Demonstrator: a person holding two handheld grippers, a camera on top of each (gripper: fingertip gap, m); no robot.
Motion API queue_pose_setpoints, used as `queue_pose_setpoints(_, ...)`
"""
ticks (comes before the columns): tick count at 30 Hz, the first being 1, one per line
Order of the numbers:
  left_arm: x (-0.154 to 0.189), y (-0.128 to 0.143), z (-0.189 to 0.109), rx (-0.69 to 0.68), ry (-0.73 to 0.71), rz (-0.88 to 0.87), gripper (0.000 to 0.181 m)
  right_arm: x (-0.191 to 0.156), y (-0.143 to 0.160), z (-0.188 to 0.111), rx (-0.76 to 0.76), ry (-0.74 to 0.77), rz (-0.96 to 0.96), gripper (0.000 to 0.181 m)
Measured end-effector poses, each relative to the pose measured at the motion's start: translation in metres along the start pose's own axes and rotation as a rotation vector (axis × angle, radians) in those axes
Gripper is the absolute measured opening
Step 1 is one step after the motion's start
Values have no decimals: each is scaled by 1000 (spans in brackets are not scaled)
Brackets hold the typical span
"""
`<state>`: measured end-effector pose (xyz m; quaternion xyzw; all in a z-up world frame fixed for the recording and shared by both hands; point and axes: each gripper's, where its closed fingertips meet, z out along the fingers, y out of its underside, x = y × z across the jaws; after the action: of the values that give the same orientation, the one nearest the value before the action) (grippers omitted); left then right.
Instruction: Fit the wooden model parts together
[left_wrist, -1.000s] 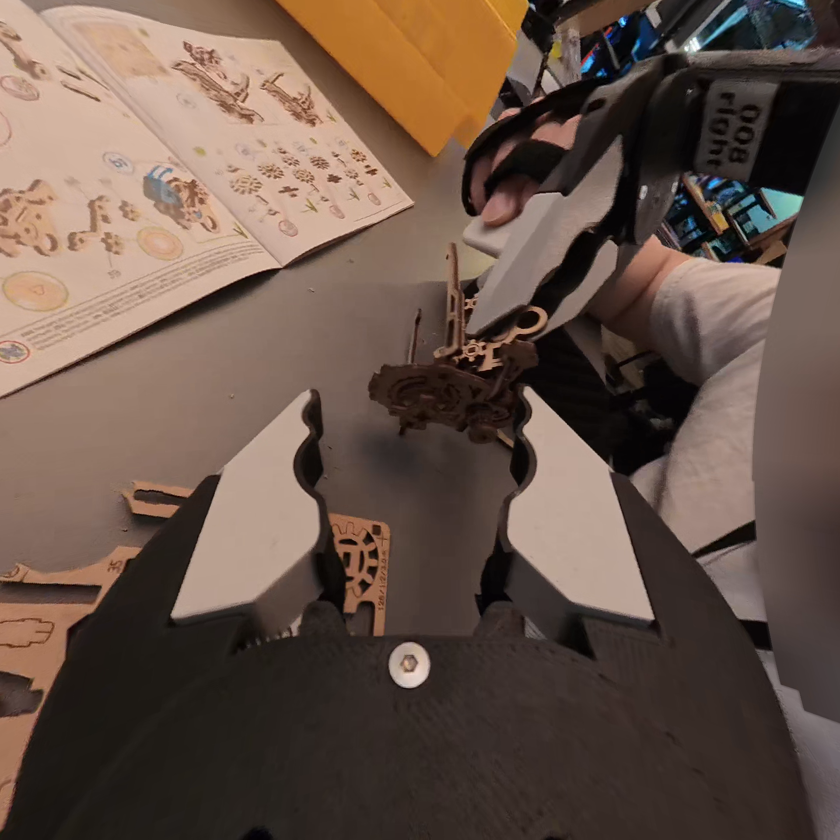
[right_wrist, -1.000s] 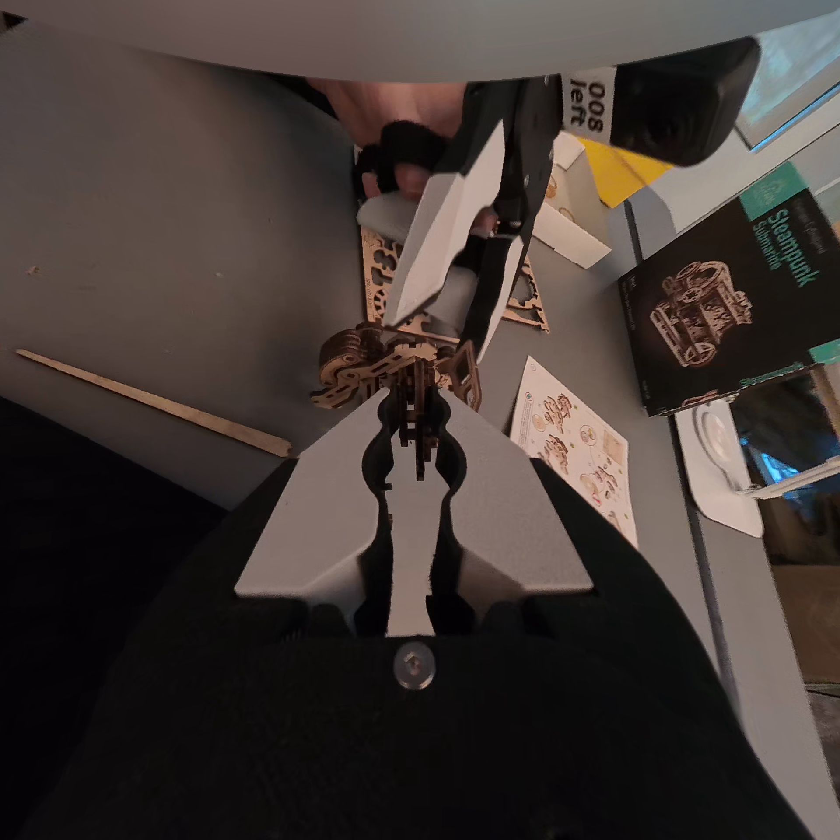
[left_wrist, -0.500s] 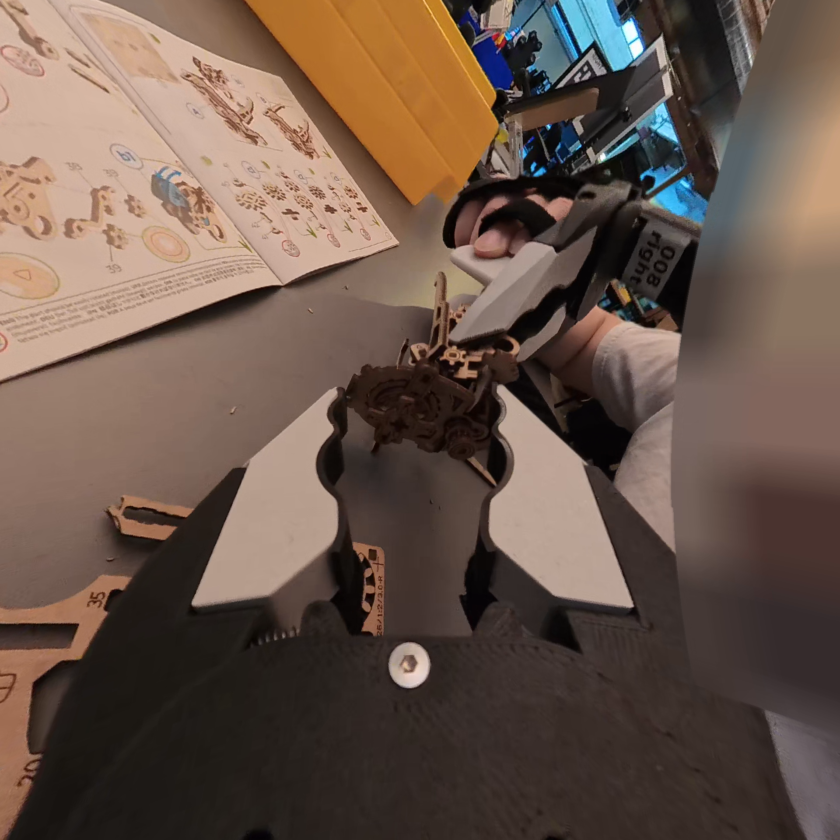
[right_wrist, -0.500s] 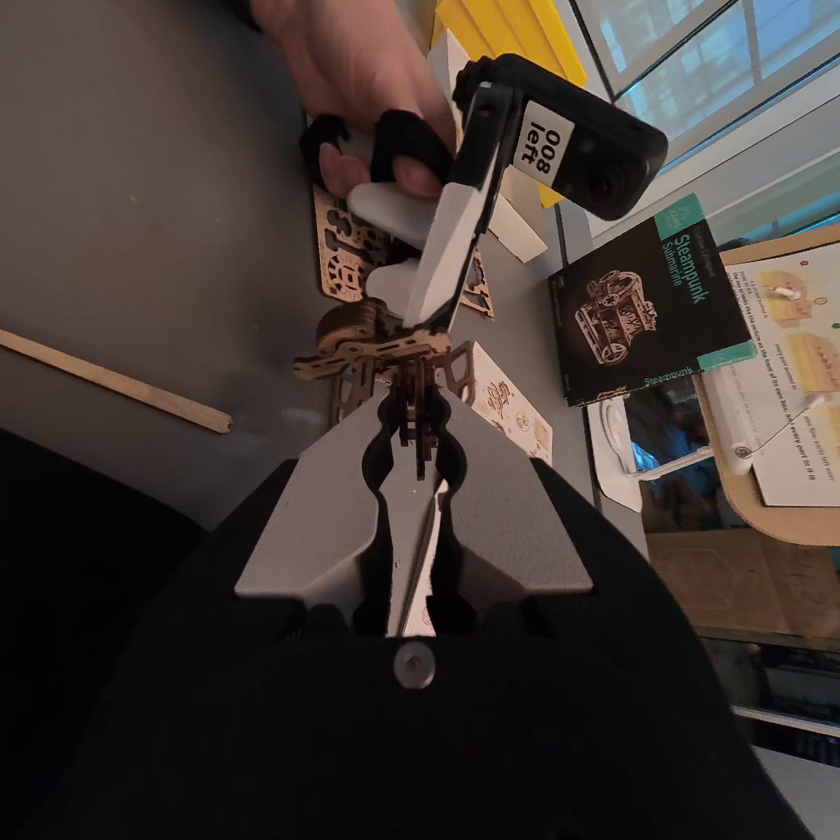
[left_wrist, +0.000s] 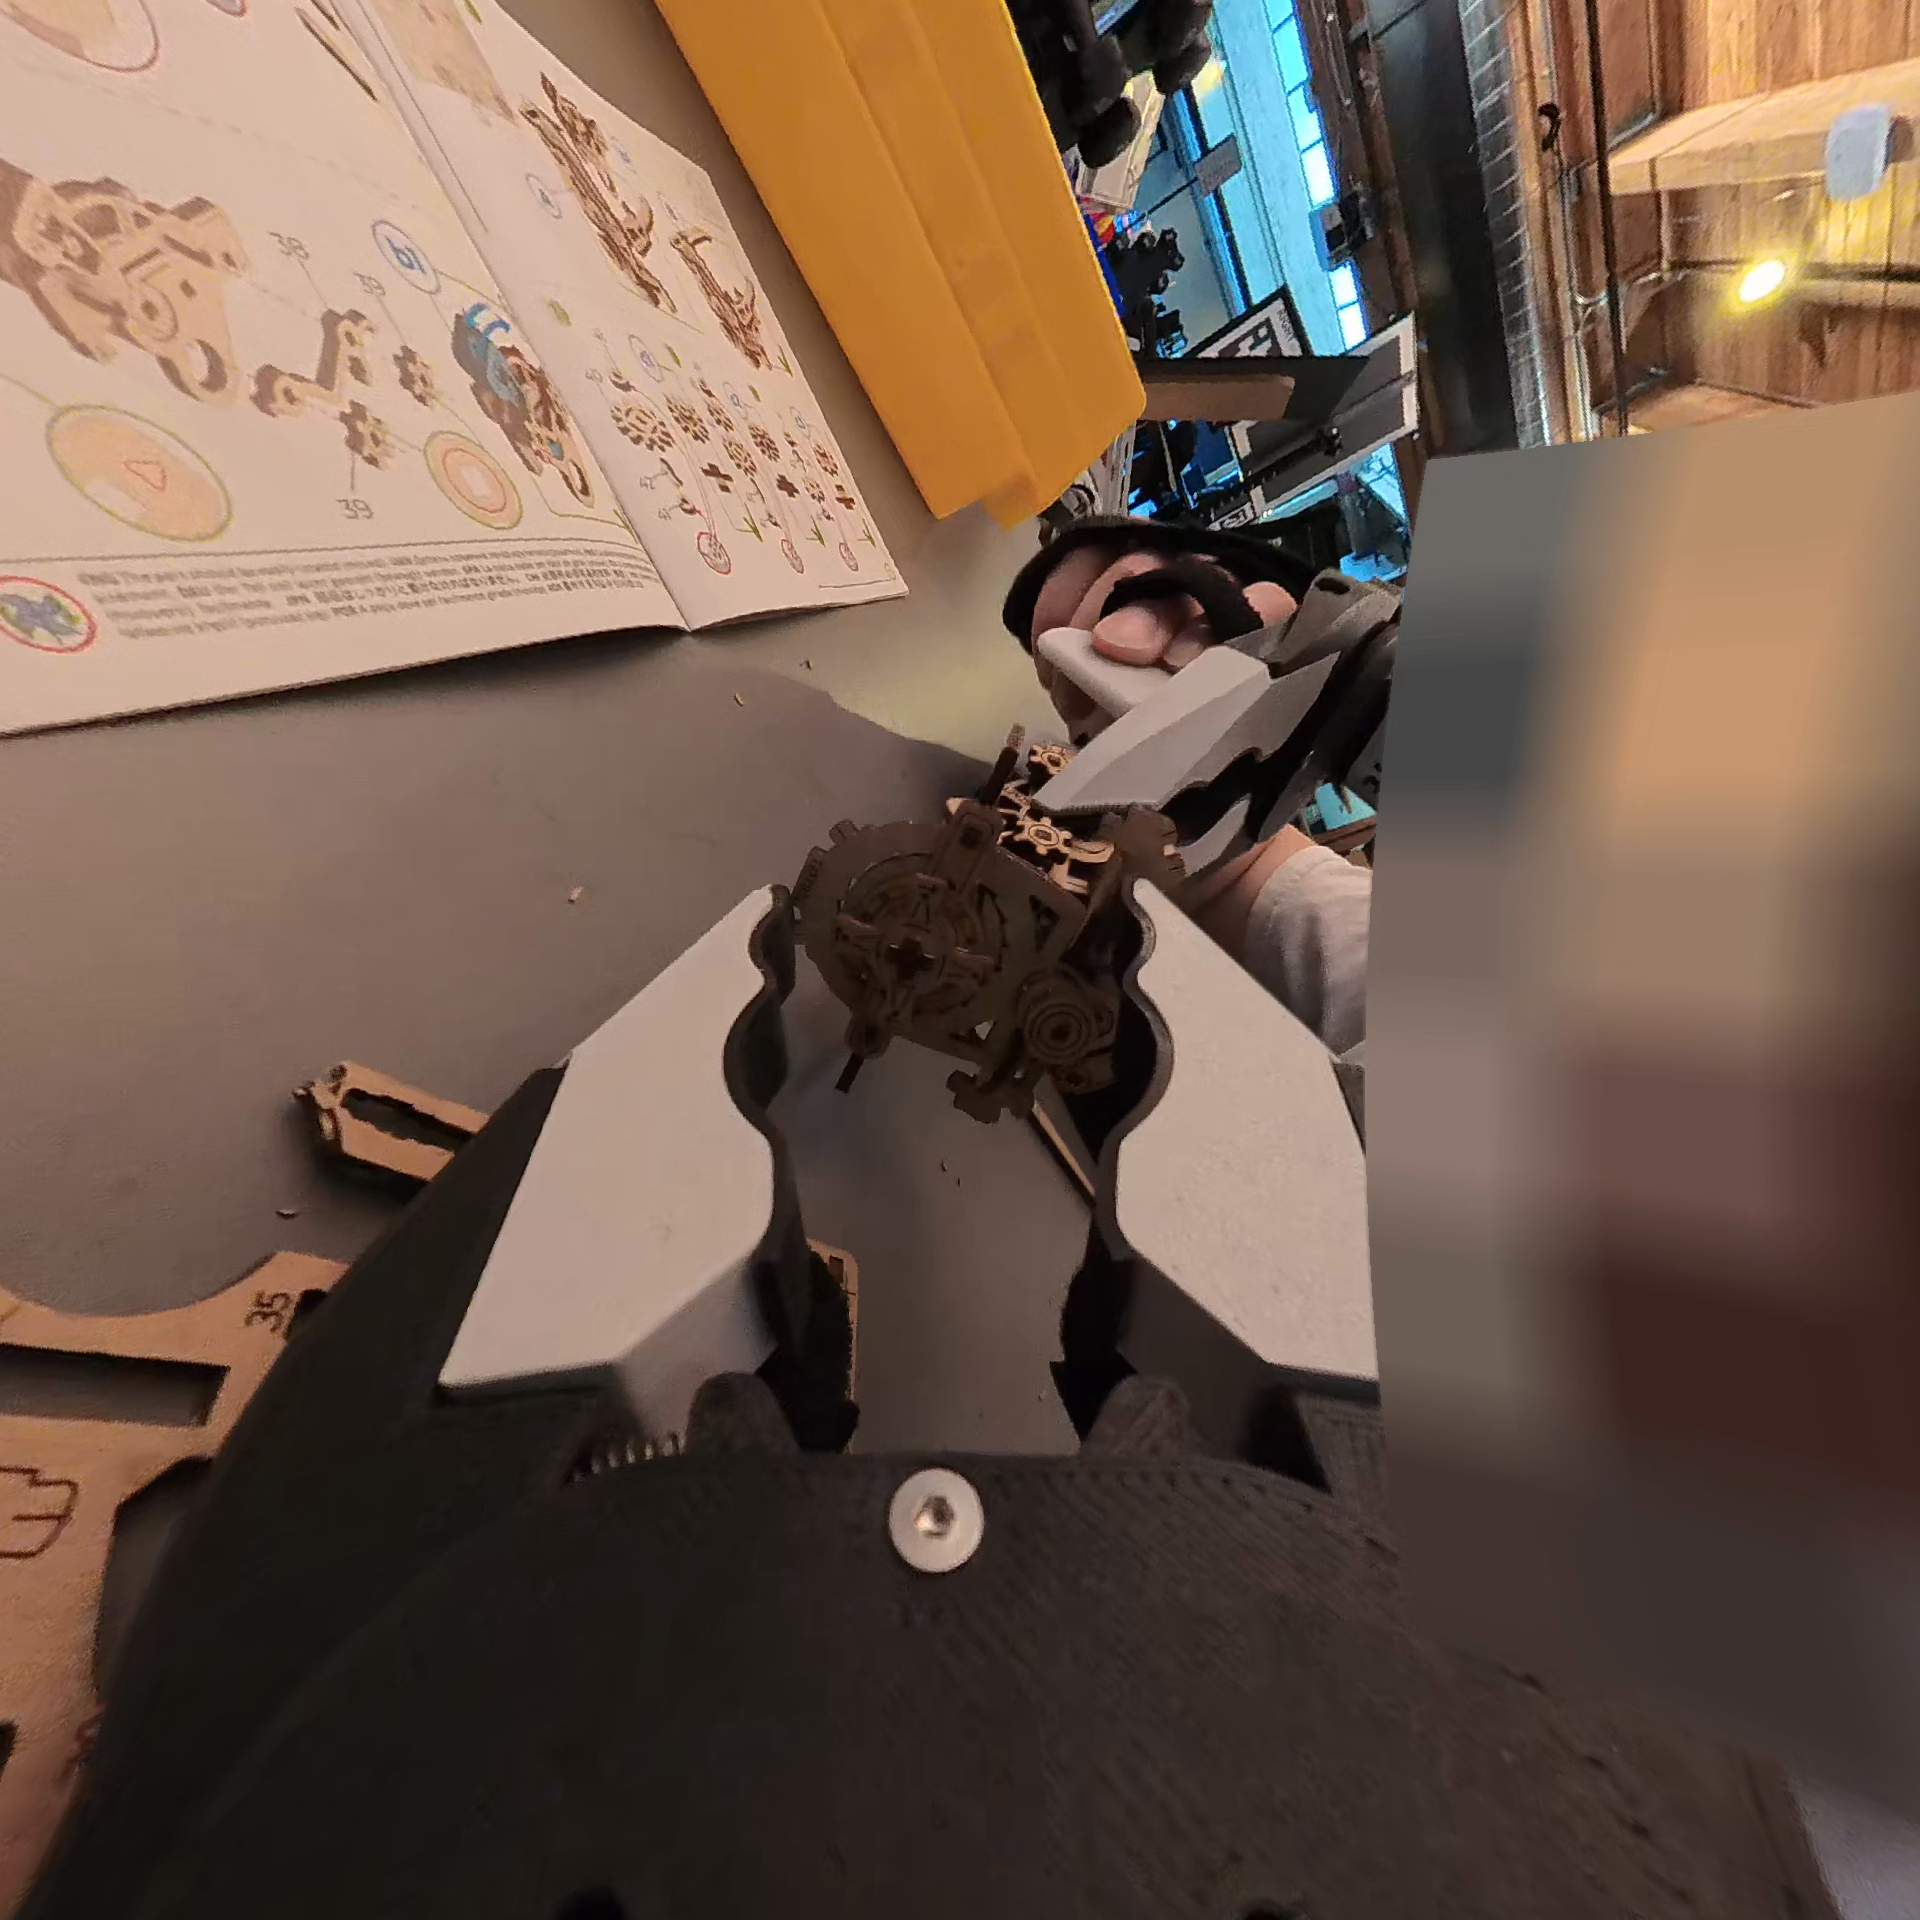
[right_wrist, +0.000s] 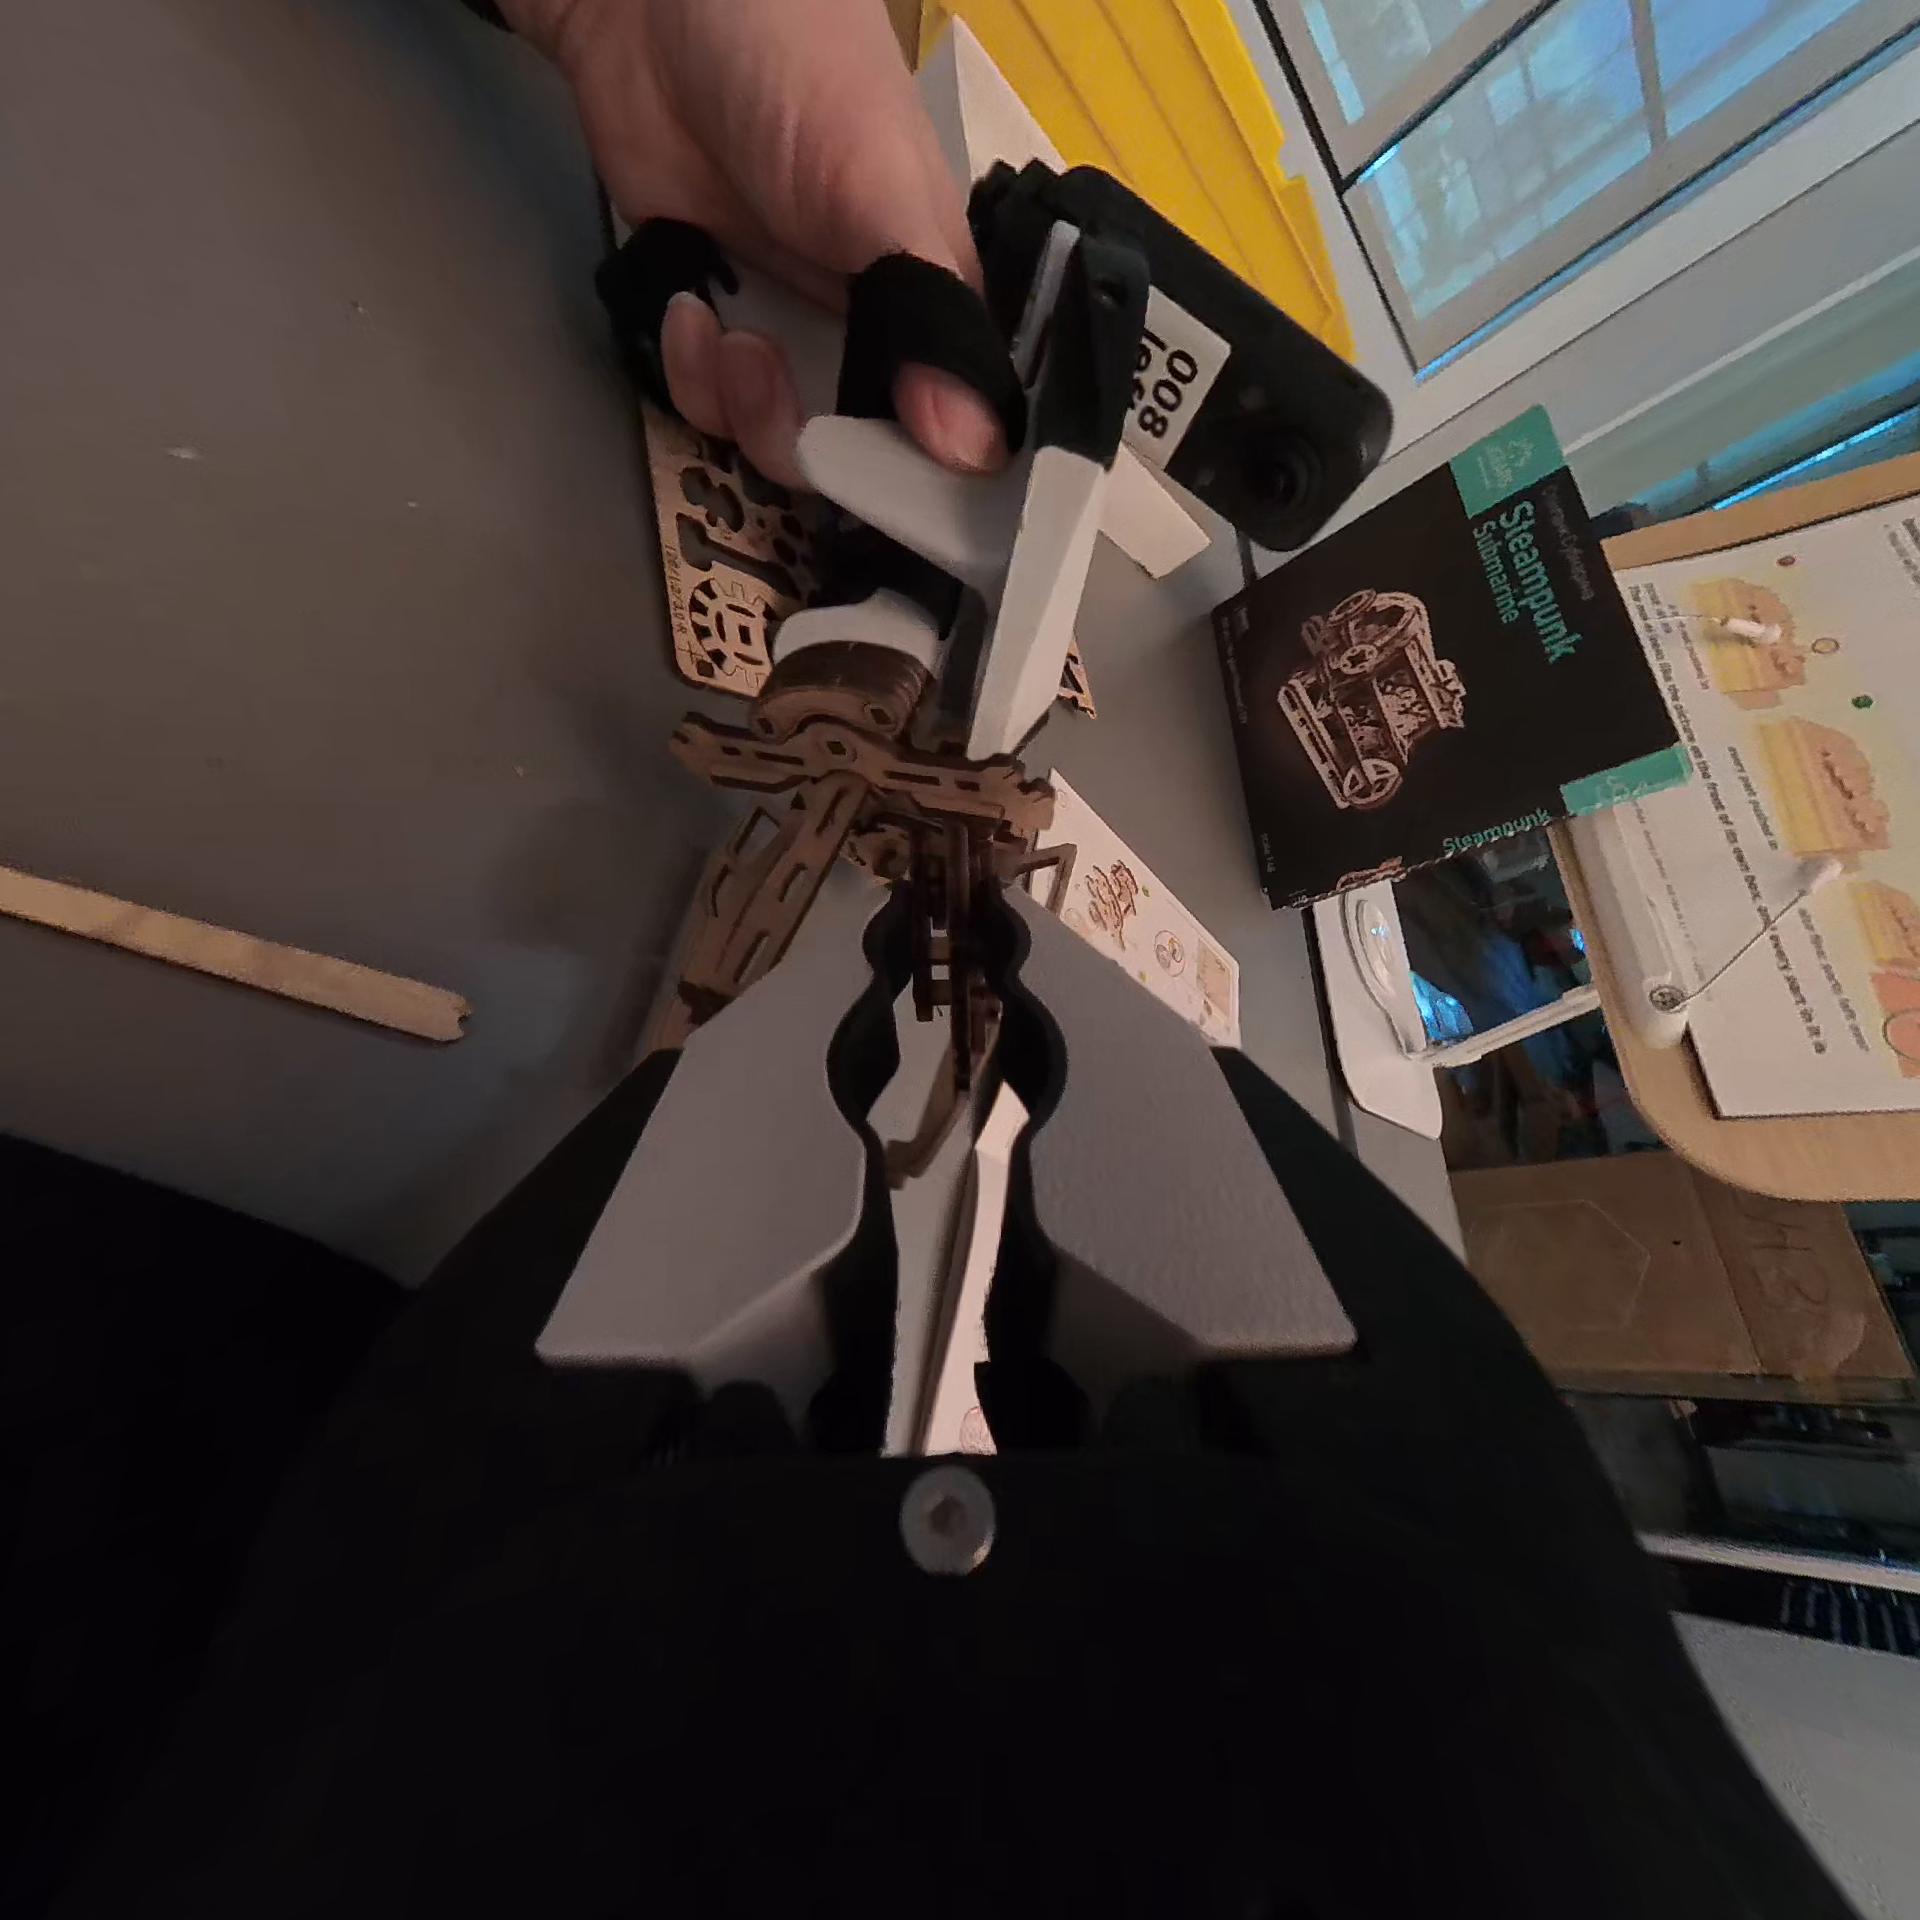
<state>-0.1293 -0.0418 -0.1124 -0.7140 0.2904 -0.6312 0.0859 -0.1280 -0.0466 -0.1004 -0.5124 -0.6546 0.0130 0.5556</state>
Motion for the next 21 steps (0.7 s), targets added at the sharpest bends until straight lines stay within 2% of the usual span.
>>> queue_pose_setpoints(7, -4, -4, -1, 43, -30, -30, 64, 3, 2, 4, -51, 15, 135, 11)
queue_pose_setpoints(13, -7, -10, -2, 102, -53, -57, 64, 5, 6, 7, -119, 84, 95, 11)
queue_pose_setpoints(21, -5, -11, -2, 126, -42, -64, 64, 8, 5, 4, -96, 105, 220, 11)
